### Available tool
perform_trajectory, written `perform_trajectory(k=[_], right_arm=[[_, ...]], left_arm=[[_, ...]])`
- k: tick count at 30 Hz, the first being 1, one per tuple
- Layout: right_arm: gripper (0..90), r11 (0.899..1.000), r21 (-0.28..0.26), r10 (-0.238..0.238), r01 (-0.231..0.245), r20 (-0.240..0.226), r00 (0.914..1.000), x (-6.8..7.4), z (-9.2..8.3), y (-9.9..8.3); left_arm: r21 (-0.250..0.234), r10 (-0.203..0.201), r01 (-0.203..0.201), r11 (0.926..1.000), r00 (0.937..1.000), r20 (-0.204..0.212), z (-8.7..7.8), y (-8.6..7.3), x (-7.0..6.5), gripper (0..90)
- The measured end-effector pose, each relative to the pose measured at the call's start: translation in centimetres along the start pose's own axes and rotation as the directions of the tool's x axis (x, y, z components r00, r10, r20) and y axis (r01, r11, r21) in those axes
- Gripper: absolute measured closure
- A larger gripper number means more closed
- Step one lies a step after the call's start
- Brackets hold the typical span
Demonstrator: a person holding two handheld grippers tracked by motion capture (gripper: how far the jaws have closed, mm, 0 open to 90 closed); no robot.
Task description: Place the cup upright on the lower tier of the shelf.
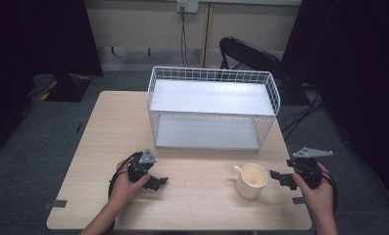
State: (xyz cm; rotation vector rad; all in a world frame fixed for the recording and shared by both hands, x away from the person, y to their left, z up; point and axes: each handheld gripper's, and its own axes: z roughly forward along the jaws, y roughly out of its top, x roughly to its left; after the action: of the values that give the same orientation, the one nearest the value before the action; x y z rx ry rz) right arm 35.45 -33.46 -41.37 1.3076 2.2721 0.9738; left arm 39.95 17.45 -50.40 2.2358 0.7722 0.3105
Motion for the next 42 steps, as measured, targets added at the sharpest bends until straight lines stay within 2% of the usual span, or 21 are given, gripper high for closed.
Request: perform_trajectory(k=[15,22,31,37,42], right_arm=[[15.2,0.999,-0.017,-0.028,0.028,-0.011,0.9995,1.1,-1.0,1.3],[15.1,0.998,-0.009,-0.068,0.068,-0.033,0.9971,2.4,-1.2,2.1],[15.1,0.996,-0.002,-0.086,0.086,-0.078,0.9932,3.4,-0.1,2.3],[15.0,0.996,0.012,-0.087,0.089,-0.103,0.9908,3.8,1.2,2.0],[15.3,0.996,0.034,-0.084,0.088,-0.1,0.9914,4.2,2.6,1.8]], left_arm=[[0.0,0.0,0.0,1.0,1.0,0.001,0.0,0.0,0.0,0.0],[0.0,0.0,0.0,1.0,1.0,0.0,0.0,0.0,0.0,0.0],[0.0,0.0,0.0,1.0,1.0,0.0,0.0,0.0,0.0,0.0],[0.0,0.0,0.0,1.0,1.0,0.0,0.0,0.0,0.0,0.0],[0.0,0.0,0.0,1.0,1.0,0.0,0.0,0.0,0.0,0.0]])
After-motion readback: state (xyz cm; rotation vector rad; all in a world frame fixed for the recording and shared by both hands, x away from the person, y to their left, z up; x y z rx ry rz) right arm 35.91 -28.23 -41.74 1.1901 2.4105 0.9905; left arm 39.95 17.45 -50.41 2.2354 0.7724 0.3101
